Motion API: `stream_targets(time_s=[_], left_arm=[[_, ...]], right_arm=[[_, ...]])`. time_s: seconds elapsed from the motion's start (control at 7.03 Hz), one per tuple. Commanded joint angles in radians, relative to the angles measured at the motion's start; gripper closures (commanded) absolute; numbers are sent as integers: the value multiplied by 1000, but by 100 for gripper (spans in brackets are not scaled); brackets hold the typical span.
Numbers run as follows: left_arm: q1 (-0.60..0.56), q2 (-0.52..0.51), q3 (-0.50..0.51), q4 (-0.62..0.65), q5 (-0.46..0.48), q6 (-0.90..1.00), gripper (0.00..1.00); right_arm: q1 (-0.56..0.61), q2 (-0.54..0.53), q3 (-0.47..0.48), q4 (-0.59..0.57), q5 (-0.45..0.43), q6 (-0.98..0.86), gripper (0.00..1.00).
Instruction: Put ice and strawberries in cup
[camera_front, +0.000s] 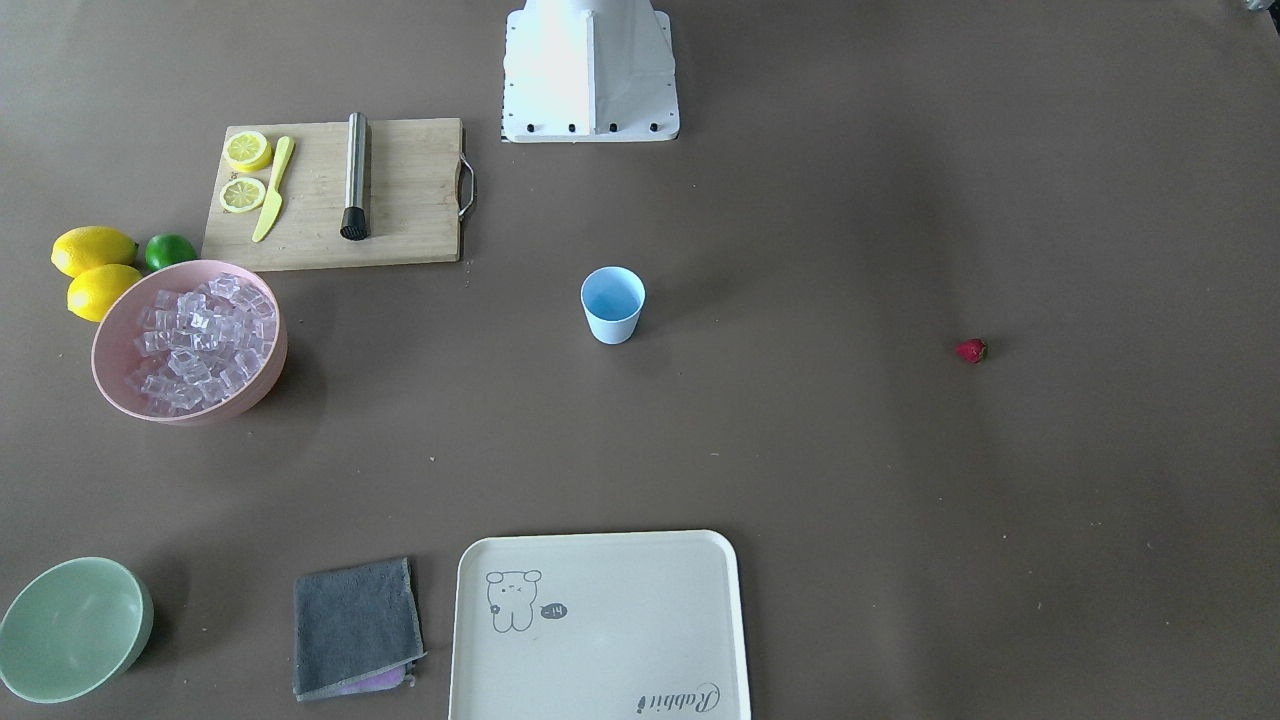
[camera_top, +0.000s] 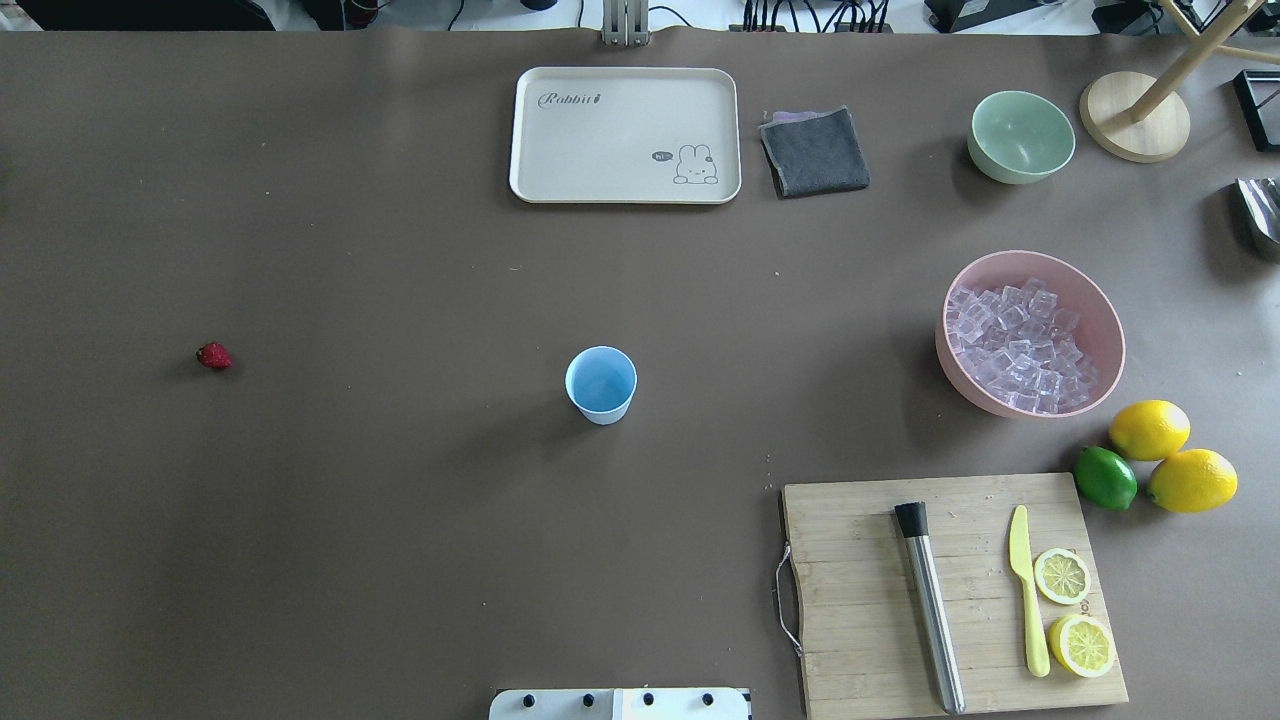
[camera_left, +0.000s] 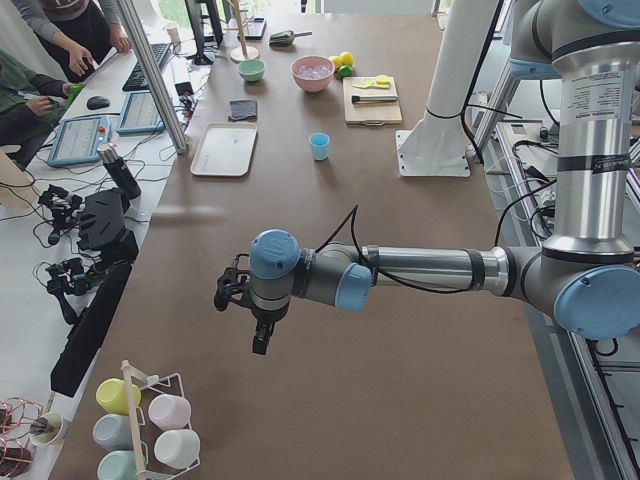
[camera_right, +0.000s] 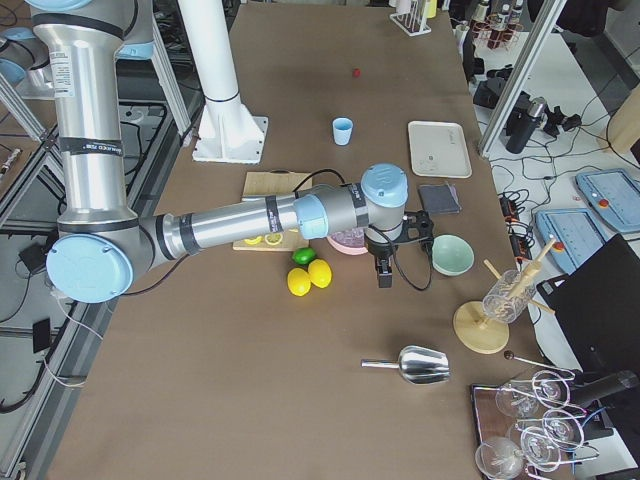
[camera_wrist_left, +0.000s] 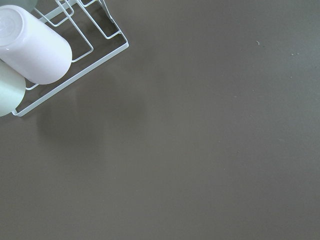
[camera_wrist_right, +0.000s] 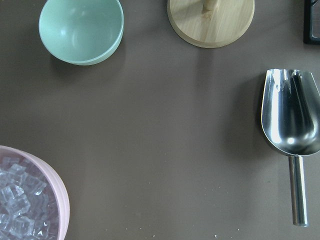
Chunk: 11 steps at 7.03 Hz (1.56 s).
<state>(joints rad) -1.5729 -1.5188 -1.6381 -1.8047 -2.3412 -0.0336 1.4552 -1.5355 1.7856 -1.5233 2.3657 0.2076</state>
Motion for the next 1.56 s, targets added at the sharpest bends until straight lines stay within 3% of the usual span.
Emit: stream_targets(time_s=[0.0, 0.43, 0.71, 1.0, 1.42], left_arm=[[25, -9, -6, -8, -13, -34, 2], [72, -72, -5, -8, -58, -129, 2], [146, -86, 7, -142, -47, -355, 2], [194, -81, 8, -237, -46, -486, 2], [195, -81, 8, -239, -46, -486, 2]], right_arm=[[-73, 15, 39, 0, -5, 120, 0], [-191, 24, 84, 113, -11, 345, 0], [-255, 25, 104, 178, -22, 471, 0], [-352, 15, 173, 178, -80, 582, 0], [-510, 3, 166, 257, -207, 737, 0]])
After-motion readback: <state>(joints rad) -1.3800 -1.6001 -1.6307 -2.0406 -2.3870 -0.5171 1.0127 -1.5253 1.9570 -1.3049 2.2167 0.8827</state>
